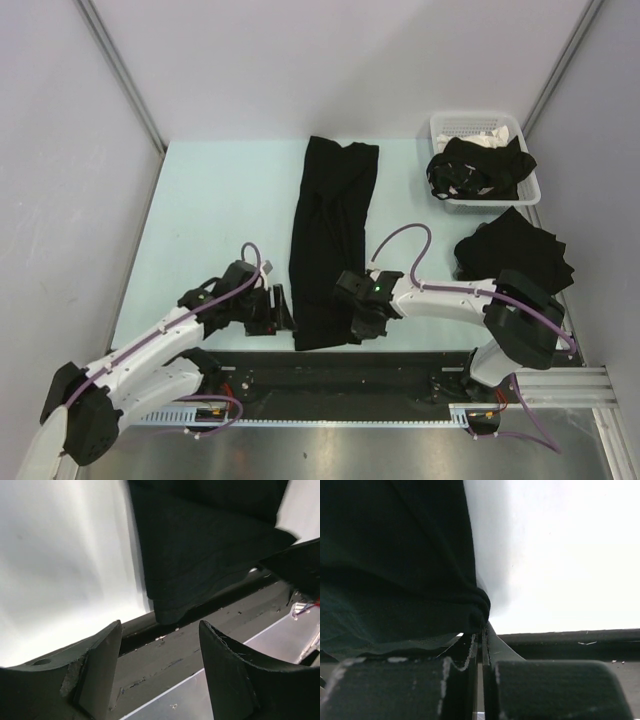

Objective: Fold and stack the t-shirts

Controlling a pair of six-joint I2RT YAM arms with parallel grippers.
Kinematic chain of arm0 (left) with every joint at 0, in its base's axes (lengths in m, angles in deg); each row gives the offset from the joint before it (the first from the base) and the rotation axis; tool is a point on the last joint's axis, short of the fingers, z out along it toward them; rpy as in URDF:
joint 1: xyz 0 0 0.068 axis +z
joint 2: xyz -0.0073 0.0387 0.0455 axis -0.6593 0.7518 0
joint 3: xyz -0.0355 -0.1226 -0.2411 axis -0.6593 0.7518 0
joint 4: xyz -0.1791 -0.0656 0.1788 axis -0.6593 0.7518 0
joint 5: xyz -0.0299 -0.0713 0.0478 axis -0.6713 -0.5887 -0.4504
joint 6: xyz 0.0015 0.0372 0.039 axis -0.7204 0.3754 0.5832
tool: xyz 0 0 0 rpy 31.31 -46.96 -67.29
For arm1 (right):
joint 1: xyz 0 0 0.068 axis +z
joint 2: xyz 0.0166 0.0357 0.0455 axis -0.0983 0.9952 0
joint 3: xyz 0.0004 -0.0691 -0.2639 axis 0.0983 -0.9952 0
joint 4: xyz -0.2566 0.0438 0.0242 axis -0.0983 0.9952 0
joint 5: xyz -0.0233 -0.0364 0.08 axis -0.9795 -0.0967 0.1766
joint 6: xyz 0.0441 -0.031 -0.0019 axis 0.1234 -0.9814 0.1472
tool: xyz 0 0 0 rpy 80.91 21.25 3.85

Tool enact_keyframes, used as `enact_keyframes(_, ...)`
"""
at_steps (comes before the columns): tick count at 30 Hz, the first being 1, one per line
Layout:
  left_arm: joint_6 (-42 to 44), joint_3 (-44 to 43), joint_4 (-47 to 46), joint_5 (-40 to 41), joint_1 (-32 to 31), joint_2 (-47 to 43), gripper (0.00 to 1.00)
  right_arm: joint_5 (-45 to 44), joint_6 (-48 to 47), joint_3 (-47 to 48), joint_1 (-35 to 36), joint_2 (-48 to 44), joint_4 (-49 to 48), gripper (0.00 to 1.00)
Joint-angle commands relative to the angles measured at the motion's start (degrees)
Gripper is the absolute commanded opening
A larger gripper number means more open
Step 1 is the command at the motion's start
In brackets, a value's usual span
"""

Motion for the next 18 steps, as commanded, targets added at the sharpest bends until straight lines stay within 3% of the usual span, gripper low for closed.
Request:
enact_keyframes(1, -3.7, 2.8, -6.6, -2.1, -2.3, 3.2, 0.68, 0.1, -2.3, 0.0, -1.6, -0.3, 0.0, 0.0)
enact_keyframes(7, -5.5, 1.4, -10.2, 0.8, -7.4, 10.2, 0.67, 1.1, -4.0, 0.1, -3.5, -0.6, -0.3, 0.0)
enact_keyframes(18, -4.1, -0.9, -14.3, 2.1, -9.1, 18.5, 0.65, 1.6, -5.9, 0.1, -5.6, -1.9, 0.4, 0.0)
